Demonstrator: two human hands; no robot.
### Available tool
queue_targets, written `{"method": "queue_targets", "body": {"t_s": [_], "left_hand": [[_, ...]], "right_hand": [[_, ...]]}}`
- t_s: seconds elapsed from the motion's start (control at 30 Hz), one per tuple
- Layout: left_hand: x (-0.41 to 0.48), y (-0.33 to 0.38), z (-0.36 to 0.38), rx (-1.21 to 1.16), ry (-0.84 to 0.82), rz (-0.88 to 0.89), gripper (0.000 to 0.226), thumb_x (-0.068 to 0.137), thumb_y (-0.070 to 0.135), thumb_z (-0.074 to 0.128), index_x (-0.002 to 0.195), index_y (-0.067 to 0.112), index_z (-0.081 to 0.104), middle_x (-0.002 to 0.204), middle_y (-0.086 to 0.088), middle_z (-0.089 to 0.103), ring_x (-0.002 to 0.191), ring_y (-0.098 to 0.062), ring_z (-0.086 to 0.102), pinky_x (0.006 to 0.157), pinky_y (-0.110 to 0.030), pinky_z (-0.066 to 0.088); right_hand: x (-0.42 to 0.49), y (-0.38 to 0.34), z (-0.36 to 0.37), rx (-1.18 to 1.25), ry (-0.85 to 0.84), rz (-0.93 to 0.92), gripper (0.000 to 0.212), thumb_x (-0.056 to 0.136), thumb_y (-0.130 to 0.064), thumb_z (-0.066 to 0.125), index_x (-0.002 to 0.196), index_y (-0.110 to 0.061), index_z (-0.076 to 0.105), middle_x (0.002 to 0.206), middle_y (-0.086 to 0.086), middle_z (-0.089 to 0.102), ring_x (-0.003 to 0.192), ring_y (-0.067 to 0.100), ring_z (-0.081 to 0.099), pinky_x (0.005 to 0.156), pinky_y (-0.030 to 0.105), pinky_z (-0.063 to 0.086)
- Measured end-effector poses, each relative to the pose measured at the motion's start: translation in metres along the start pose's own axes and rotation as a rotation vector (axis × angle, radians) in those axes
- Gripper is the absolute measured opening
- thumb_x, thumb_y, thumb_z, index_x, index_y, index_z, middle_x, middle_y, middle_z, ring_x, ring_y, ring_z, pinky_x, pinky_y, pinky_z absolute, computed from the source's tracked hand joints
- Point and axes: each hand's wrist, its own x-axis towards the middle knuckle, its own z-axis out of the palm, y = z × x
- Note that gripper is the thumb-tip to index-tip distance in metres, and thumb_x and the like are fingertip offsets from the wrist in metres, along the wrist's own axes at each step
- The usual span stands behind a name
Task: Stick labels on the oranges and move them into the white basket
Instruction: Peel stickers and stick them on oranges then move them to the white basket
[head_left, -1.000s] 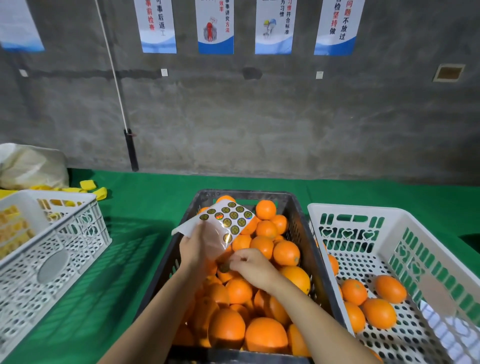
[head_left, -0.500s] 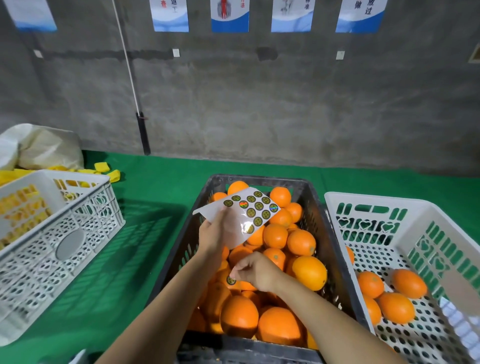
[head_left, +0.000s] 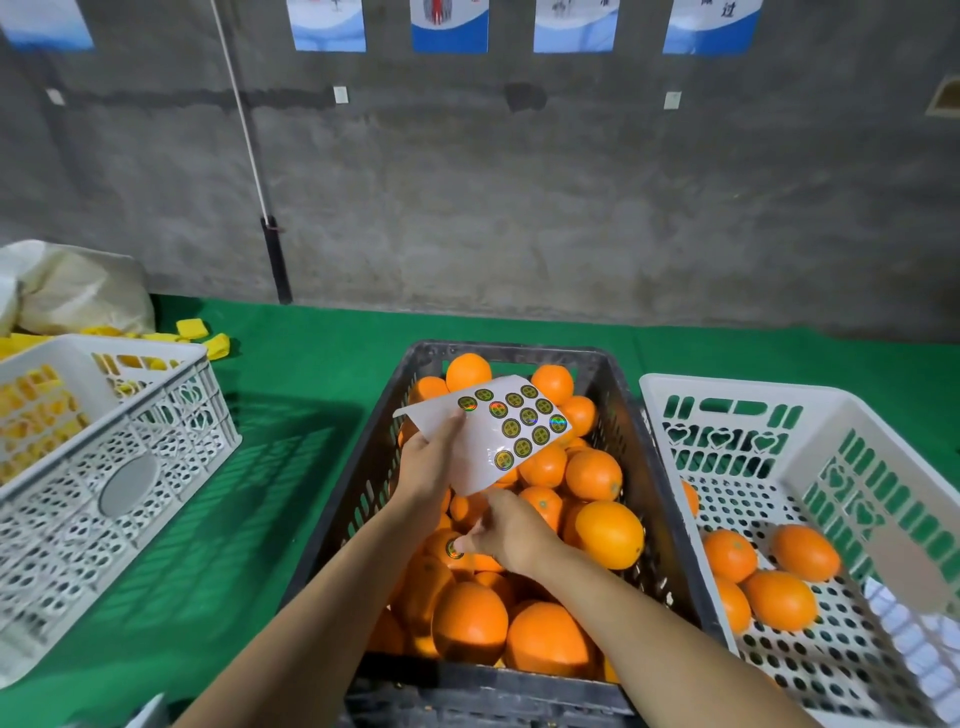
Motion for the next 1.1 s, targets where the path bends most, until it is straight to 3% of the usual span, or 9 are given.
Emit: {"method": "queue_targets", "body": {"t_s": [0.1, 0.23, 0.33, 0.4, 0.5, 0.63, 0.87, 1.03, 1.1], "left_hand": [[0.000, 0.000, 0.000, -0.010, -0.004, -0.004, 0.038, 0.094, 0.040, 0.064, 0.121, 0.013, 0.066, 0.103, -0.005, 0.077, 0.091, -0.024, 0.075, 0.076, -0.038, 0.062], [0.000, 0.001, 0.000, -0.024, -0.004, -0.032, 0.032, 0.093, 0.040, 0.066, 0.113, 0.016, 0.067, 0.094, -0.002, 0.078, 0.083, -0.022, 0.076, 0.061, -0.029, 0.059], [0.001, 0.001, 0.000, -0.024, -0.012, -0.024, 0.032, 0.094, 0.039, 0.065, 0.115, 0.015, 0.067, 0.097, -0.004, 0.078, 0.086, -0.024, 0.076, 0.066, -0.033, 0.060], [0.001, 0.001, 0.000, -0.027, -0.008, -0.020, 0.032, 0.094, 0.039, 0.065, 0.115, 0.014, 0.068, 0.098, -0.005, 0.078, 0.088, -0.025, 0.075, 0.073, -0.037, 0.061], [0.000, 0.001, -0.001, -0.019, -0.022, -0.014, 0.030, 0.096, 0.039, 0.063, 0.116, 0.017, 0.067, 0.099, -0.004, 0.078, 0.088, -0.024, 0.075, 0.073, -0.037, 0.061], [-0.003, 0.003, -0.001, -0.025, -0.025, -0.001, 0.028, 0.096, 0.038, 0.063, 0.114, 0.017, 0.068, 0.098, -0.003, 0.078, 0.087, -0.024, 0.076, 0.067, -0.034, 0.061], [-0.001, 0.006, -0.002, -0.050, 0.056, 0.021, 0.031, 0.095, 0.038, 0.065, 0.113, 0.014, 0.069, 0.098, -0.005, 0.078, 0.088, -0.023, 0.075, 0.070, -0.034, 0.061], [0.005, 0.007, -0.004, -0.106, 0.175, 0.053, 0.029, 0.094, 0.037, 0.066, 0.109, 0.012, 0.072, 0.096, -0.001, 0.078, 0.090, -0.020, 0.074, 0.077, -0.034, 0.060], [0.007, 0.008, -0.004, -0.126, 0.231, 0.052, 0.022, 0.093, 0.036, 0.068, 0.096, 0.015, 0.072, 0.081, 0.006, 0.077, 0.075, -0.010, 0.074, 0.063, -0.023, 0.058]], "right_hand": [[0.000, 0.000, -0.001, 0.230, -0.101, 0.161, 0.056, 0.085, -0.021, 0.079, 0.135, -0.018, 0.054, 0.118, 0.010, 0.066, 0.104, 0.028, 0.067, 0.084, 0.033, 0.057], [0.002, -0.004, 0.002, 0.308, -0.175, 0.409, 0.025, 0.102, -0.022, 0.057, 0.124, -0.012, 0.063, 0.110, 0.015, 0.067, 0.093, 0.026, 0.069, 0.089, 0.037, 0.058], [0.002, -0.003, 0.007, 0.105, -0.103, 0.259, 0.029, 0.103, -0.011, 0.047, 0.127, -0.014, 0.062, 0.115, 0.014, 0.065, 0.091, 0.021, 0.061, 0.090, 0.034, 0.056], [0.000, -0.002, 0.007, -0.063, -0.146, 0.078, 0.047, 0.098, -0.004, 0.052, 0.141, -0.022, 0.052, 0.139, 0.007, 0.054, 0.113, 0.021, 0.056, 0.095, 0.030, 0.051], [0.002, -0.001, 0.009, -0.406, -0.354, -0.010, 0.076, 0.095, -0.006, 0.057, 0.157, -0.032, 0.022, 0.163, 0.000, 0.025, 0.146, 0.028, 0.031, 0.116, 0.041, 0.037], [0.005, -0.006, 0.012, -0.530, -0.368, -0.033, 0.074, 0.097, -0.007, 0.054, 0.158, -0.031, 0.020, 0.159, 0.005, 0.034, 0.141, 0.031, 0.039, 0.112, 0.042, 0.040], [0.004, -0.010, 0.009, -0.478, -0.203, -0.081, 0.046, 0.086, -0.026, 0.068, 0.130, -0.022, 0.056, 0.125, 0.005, 0.062, 0.116, 0.029, 0.059, 0.093, 0.039, 0.053], [0.004, -0.020, -0.022, -0.176, 0.222, 0.100, 0.057, 0.065, -0.051, 0.079, 0.110, -0.021, 0.061, 0.109, 0.000, 0.067, 0.101, 0.023, 0.063, 0.077, 0.035, 0.052], [0.002, -0.021, -0.032, -0.035, 0.403, 0.193, 0.054, 0.068, -0.054, 0.075, 0.106, -0.020, 0.059, 0.107, 0.000, 0.063, 0.100, 0.025, 0.061, 0.076, 0.036, 0.050]]}}
